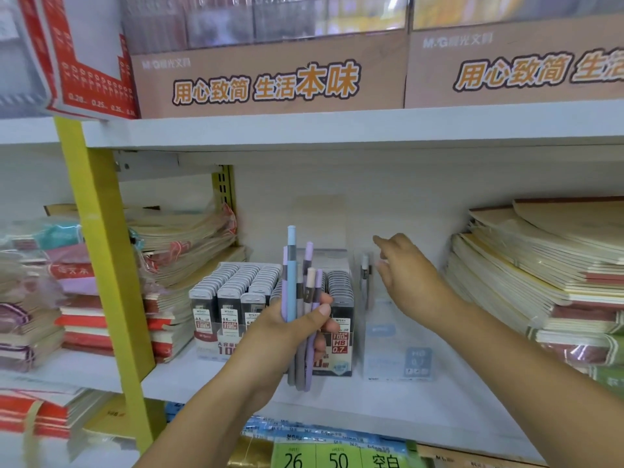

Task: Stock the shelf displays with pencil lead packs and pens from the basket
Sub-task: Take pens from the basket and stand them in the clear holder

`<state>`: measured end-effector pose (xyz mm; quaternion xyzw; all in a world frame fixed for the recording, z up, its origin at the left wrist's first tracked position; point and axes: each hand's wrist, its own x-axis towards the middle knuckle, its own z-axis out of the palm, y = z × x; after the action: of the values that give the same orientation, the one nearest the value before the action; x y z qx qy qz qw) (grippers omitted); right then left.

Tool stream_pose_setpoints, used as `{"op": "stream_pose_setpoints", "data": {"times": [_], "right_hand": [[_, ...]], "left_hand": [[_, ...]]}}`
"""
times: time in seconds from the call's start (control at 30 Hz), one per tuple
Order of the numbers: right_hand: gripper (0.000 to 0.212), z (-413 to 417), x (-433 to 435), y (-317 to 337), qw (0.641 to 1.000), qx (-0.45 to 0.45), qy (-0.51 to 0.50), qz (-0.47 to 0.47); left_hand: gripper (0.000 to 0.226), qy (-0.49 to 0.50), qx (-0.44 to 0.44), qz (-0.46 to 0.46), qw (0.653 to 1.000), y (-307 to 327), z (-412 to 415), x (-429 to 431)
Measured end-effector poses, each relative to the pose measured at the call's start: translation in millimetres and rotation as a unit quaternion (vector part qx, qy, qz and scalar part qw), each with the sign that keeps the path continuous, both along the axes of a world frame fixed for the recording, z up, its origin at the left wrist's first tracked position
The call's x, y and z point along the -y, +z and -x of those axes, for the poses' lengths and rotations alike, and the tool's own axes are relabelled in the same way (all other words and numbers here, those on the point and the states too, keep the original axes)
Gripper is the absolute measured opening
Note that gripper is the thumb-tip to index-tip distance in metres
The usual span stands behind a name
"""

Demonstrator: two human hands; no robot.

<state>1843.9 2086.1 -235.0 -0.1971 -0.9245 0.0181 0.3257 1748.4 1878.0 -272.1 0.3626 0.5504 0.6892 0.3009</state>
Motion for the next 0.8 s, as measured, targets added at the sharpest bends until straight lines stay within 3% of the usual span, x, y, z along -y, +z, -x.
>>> {"op": "stream_pose_setpoints", "data": {"times": [0.07,0.2,0.53,0.6,0.67,0.8], "right_hand": [[0.032,-12.1,23.7,1.4,0.989,-0.113,0.069,0.066],[0.014,-25.2,69.1,1.2,0.917,-0.093,0.213,0.325],[0.012,-50.3,45.8,18.0,0.823,-0.264,0.217,0.454],[0.008,-54.8,32.7,28.7,0.835,-0.318,0.195,0.404],[0.012,-58.4,17.3,38.5,0.877,-0.322,0.171,0.312],[0.014,-45.9,-7.3,36.0,0.96,-0.207,0.079,0.173]], "left_hand": [[0.014,-0.026,0.014,0.0,1.0,0.7,-3.3,1.4],[0.019,-0.046,0.02,0.009,0.999,2.3,-13.6,-4.6],[0.037,-0.078,0.012,0.036,0.996,5.8,-16.8,-10.7],[0.043,-0.058,-0.011,0.052,0.997,4.6,-15.6,-10.9],[0.053,-0.032,-0.029,0.051,0.998,2.6,-13.1,-11.6],[0.05,-0.028,-0.021,0.02,0.999,-3.4,-6.5,-12.0]]}}
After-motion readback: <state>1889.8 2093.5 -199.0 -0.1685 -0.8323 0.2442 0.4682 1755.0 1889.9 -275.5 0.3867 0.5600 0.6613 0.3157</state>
